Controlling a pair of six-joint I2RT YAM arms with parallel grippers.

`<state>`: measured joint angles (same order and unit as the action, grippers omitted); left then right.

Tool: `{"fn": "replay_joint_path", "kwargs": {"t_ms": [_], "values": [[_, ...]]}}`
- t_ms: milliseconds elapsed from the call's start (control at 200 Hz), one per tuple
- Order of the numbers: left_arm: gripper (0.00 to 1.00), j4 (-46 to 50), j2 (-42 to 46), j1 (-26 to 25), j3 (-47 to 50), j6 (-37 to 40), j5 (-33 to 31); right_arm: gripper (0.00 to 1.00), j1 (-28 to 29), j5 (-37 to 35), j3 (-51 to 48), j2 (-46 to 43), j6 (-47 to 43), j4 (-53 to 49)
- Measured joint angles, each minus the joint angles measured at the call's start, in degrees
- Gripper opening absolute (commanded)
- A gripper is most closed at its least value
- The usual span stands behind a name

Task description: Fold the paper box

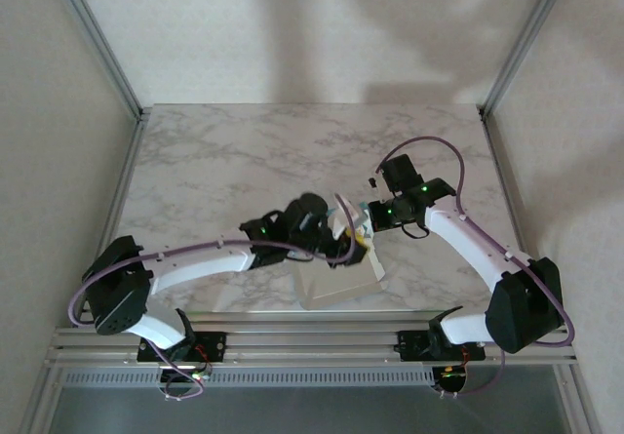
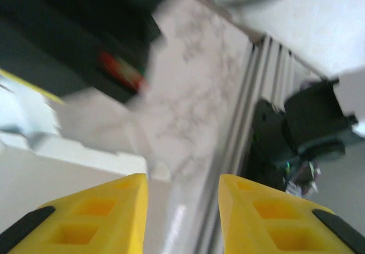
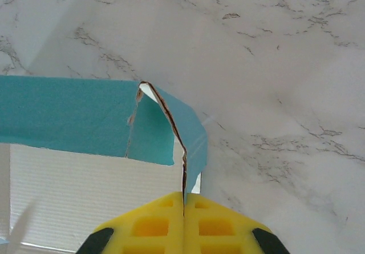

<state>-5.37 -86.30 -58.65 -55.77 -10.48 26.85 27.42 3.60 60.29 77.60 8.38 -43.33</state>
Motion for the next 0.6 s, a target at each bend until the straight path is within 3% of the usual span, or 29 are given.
{"fn": "replay_joint_path", "kwargs": {"t_ms": [220, 601], "values": [[0.38, -8.9, -6.3, -7.3, 2.8, -0.3, -6.0, 0.00, 0.0, 0.0, 0.0, 0.0, 0.0, 0.0], [0.35, -24.2, -17.0, -8.7, 5.4, -0.1, -20.2, 0.00, 0.0, 0.6, 0.7, 0.0, 0.0, -1.4]]}}
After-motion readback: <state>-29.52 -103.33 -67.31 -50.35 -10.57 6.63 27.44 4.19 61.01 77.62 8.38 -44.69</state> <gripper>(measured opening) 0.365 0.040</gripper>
